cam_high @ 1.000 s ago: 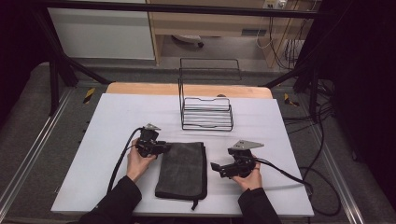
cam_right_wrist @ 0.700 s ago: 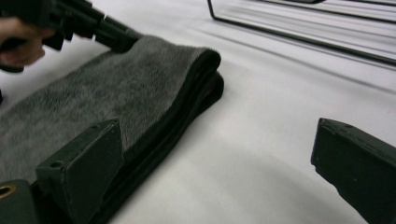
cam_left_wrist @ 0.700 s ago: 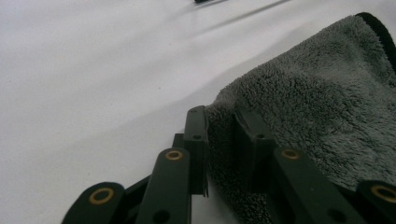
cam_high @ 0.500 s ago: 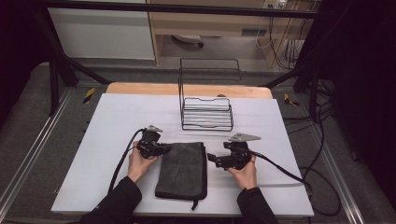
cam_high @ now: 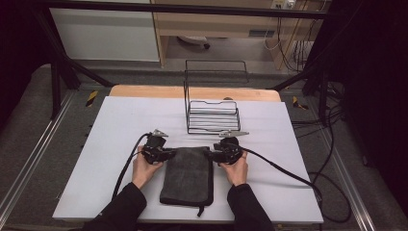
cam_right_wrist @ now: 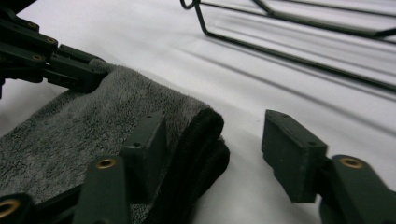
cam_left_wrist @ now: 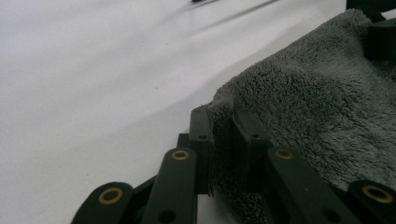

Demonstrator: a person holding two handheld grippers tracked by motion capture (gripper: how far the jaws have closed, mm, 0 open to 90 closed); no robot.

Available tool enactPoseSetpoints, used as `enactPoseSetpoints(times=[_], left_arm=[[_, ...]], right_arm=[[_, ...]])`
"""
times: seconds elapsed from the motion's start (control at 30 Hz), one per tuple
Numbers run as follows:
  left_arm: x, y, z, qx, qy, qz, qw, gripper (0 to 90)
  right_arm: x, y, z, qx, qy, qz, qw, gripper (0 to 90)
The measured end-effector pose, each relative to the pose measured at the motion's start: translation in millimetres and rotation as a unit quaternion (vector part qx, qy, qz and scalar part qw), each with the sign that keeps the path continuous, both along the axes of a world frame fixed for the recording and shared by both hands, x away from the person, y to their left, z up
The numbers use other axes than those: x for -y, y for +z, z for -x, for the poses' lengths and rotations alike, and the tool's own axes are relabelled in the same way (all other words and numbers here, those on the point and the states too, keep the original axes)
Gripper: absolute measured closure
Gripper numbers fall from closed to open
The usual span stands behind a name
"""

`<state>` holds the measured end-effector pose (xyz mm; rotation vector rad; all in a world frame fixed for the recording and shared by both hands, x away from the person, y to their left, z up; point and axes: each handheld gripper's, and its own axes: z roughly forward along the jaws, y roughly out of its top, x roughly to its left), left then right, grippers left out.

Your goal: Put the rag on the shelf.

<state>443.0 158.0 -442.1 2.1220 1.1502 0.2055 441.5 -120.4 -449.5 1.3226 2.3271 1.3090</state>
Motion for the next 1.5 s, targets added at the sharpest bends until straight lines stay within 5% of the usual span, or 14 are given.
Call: enactPoseSetpoints(times=[0.27, 0.7, 0.93, 1.5], left_arm=[[-0.2, -0.4, 0.6, 0.004, -0.004, -0.001, 1.0, 79.0], [-1.1, 0.4, 1.4, 0.006, -0.002, 0.003, 1.0, 80.7], [-7.4, 4.5, 2.7, 0.004, -0.002, 0.018, 0.9998, 81.3], [-18.0, 31.2, 20.4, 0.043, -0.007, 0.058, 0.9974, 81.3]], right_arm=[[-3.8, -7.4, 1.3, -0.027, 0.001, -0.006, 0.9996, 60.8], [-3.6, -5.1, 0.0, -0.073, -0.004, -0.033, 0.9968, 77.1], [-2.5, -1.2, 2.5, -0.063, -0.002, -0.039, 0.9973, 77.9], [2.4, 22.4, 21.4, -0.006, 0.012, -0.073, 0.9972, 78.1]])
